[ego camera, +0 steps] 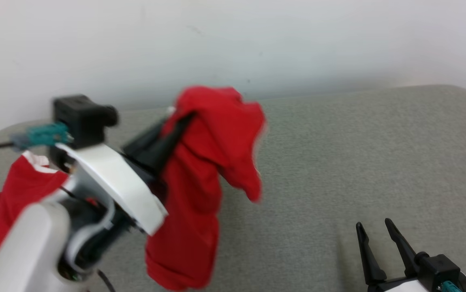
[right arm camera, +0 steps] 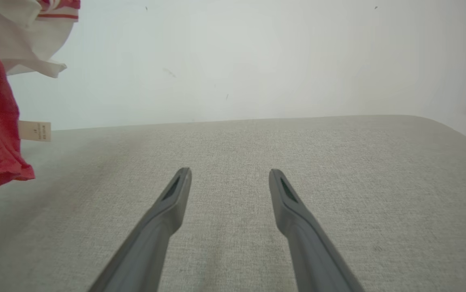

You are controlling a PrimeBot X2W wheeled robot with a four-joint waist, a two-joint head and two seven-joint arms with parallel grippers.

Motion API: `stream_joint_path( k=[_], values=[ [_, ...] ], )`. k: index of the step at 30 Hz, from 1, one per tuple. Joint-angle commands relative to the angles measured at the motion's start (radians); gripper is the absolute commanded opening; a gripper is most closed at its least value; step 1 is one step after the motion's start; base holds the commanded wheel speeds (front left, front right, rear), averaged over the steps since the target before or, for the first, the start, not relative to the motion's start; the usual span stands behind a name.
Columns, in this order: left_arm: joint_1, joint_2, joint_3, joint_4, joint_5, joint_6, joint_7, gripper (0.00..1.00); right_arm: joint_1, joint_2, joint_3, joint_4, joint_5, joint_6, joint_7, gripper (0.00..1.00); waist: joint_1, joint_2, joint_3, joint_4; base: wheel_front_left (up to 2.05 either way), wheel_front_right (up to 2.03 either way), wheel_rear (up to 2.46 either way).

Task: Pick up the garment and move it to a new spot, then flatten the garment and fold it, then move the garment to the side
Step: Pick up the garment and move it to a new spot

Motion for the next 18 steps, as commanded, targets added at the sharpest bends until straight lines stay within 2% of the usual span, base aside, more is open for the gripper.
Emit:
stream_joint_path(
  k=[1,6,10,13,18],
  values=[
    [0.024,-0.015,-0.016,-0.019,-0.021,-0.008,0.009,0.00,-0.014,-0.002,-0.001,-0.003,0.005,0.000,0.001,1.00,0.0001,0.0000,0.013,-0.035,0.00,0.00,0.00],
    [0.069,-0.097,-0.128,-0.064,-0.105,-0.032,0.035,0.00,-0.026,-0.001,-0.007,-0.008,0.006,0.000,0.001,1.00,0.0001,0.0000,0.036,-0.109,0.00,0.00,0.00],
    [0.058,-0.143,-0.195,-0.037,-0.125,-0.047,0.027,0.00,-0.035,-0.001,-0.011,-0.012,0.011,0.000,0.001,1.00,0.0001,0.0000,0.054,-0.169,0.00,0.00,0.00],
    [0.045,-0.197,-0.197,0.043,-0.176,-0.050,0.001,0.00,-0.036,-0.001,-0.012,-0.015,0.018,0.000,0.001,1.00,0.0001,0.0000,0.069,-0.204,0.00,0.00,0.00],
    [-0.015,-0.201,-0.161,0.289,-0.094,-0.046,-0.104,0.00,-0.041,-0.001,-0.008,-0.017,0.025,0.000,0.001,1.00,0.0001,0.0000,0.087,-0.247,0.00,0.00,0.00]
  ],
)
